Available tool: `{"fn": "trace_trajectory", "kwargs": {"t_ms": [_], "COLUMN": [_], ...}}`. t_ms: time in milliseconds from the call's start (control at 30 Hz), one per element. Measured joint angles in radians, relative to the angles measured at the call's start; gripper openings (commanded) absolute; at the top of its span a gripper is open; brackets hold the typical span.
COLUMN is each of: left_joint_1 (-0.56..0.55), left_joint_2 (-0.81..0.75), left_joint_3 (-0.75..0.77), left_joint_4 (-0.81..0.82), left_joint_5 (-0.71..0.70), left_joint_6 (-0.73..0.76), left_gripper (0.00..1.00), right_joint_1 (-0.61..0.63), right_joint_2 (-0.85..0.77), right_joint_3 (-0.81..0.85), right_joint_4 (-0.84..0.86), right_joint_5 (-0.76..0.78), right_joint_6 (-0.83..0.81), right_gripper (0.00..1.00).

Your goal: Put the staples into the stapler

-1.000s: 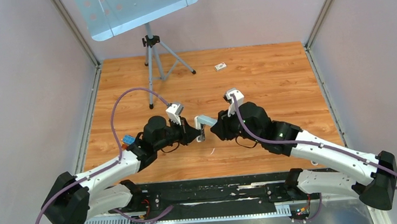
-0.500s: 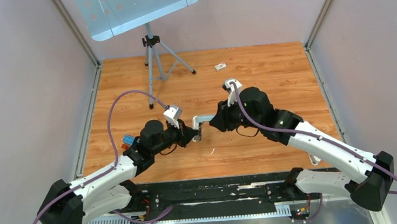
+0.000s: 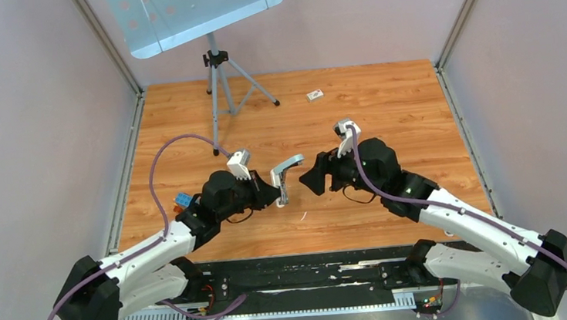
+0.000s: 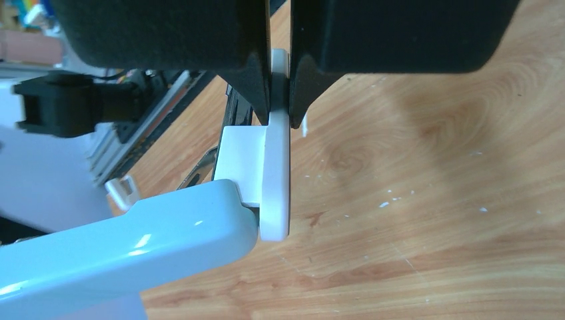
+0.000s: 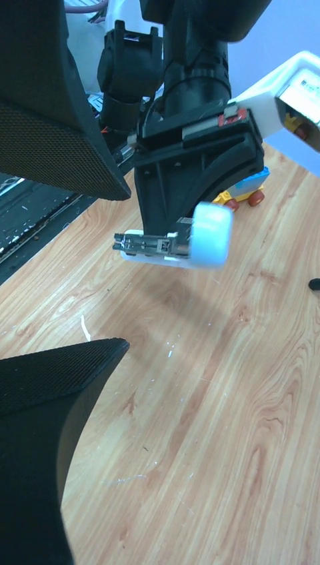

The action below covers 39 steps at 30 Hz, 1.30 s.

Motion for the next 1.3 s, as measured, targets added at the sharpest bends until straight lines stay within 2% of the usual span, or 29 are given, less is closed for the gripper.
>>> {"fn": "trace_trajectory", "kwargs": {"t_ms": [133,300,700,867,1067,1200,1233,1300], "left_joint_1": [0.0,0.0,0.0,0.0,0.0,0.001,0.0,0.0], "left_joint_2": [-0.032,-0.073,-0.1,-0.107,-0.119,-0.119,-0.119,-0.121], "left_joint_3": [0.0,0.001,0.004,0.018,0.019,0.019,0.019,0.019], "left_joint_4": [0.018,0.025,0.021,0.02,0.016,0.004,0.003,0.002], "left_joint_5": [-0.003,-0.013,-0.006,0.008,0.009,0.005,0.003,0.0], "left_joint_6": [-0.107,-0.177,-0.232,-0.232,-0.227,-0.216,-0.214,-0.208], "left_gripper": [0.0,0.0,0.0,0.0,0.0,0.0,0.02,0.11], "right_joint_1": [0.021,0.071,0.168,0.187,0.193,0.2,0.201,0.201], "right_joint_2": [-0.011,0.0,0.185,0.256,0.306,0.319,0.32,0.323], "right_joint_3": [-0.074,-0.085,0.013,0.057,0.082,0.088,0.09,0.094], "right_joint_4": [0.095,0.197,0.295,0.291,0.29,0.296,0.295,0.295], "right_joint_5": [0.023,0.07,0.196,0.224,0.236,0.236,0.236,0.237], "right_joint_6": [0.022,0.027,0.016,0.016,0.019,0.022,0.021,0.026], "right_gripper": [0.76,0.71,0.66,0.57,0.37,0.27,0.26,0.25]}}
